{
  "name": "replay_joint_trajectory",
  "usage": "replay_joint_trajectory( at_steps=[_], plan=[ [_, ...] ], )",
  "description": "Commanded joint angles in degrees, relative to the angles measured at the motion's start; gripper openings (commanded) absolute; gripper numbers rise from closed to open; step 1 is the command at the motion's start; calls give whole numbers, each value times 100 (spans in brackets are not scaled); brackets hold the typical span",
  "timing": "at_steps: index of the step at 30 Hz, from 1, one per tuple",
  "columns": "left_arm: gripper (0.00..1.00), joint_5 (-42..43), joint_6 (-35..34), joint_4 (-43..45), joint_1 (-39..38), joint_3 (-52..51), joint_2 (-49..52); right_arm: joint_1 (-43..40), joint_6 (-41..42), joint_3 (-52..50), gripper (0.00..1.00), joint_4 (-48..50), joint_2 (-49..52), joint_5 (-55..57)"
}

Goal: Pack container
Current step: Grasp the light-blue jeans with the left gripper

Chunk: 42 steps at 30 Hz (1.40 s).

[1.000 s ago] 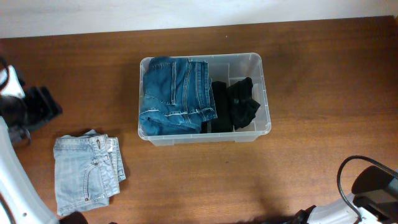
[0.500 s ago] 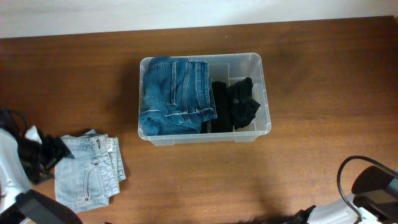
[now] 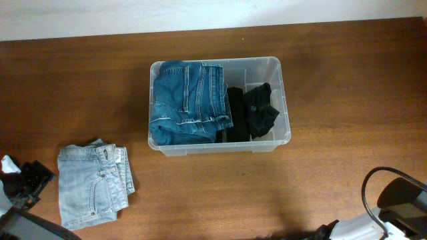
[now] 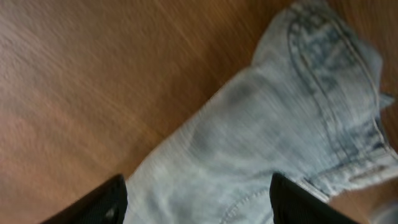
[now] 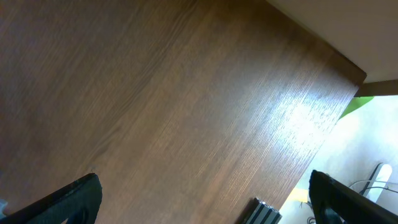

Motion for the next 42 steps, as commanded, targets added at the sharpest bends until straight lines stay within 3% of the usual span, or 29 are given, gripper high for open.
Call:
replay_joint_trajectory(
  at_steps=[1, 15, 19, 25, 32, 36, 42],
  plan=[
    [74, 199, 343, 426, 44, -389, -39, -11, 4, -20, 98, -33, -101, 90],
    [82, 643, 1902, 1569, 44, -1191, -28, -11, 4, -20, 98, -33, -101, 90],
    [84, 680, 1899, 1945, 44, -1464, -17, -11, 4, -20, 98, -33, -101, 90],
    [86, 1506, 1980, 2459, 44, -1871, 227, -11, 4, -20, 98, -33, -101, 90],
    [86, 2302, 1985, 2365, 35, -1888, 595, -11, 4, -20, 98, -33, -101, 90],
    [79, 2763, 2218, 1980, -52, -1888, 769, -11, 4, -20, 98, -33, -101, 90],
    [61, 3163, 2258, 1611, -227, -1888, 981, -11, 2, -20, 98, -33, -101, 90]
  ],
)
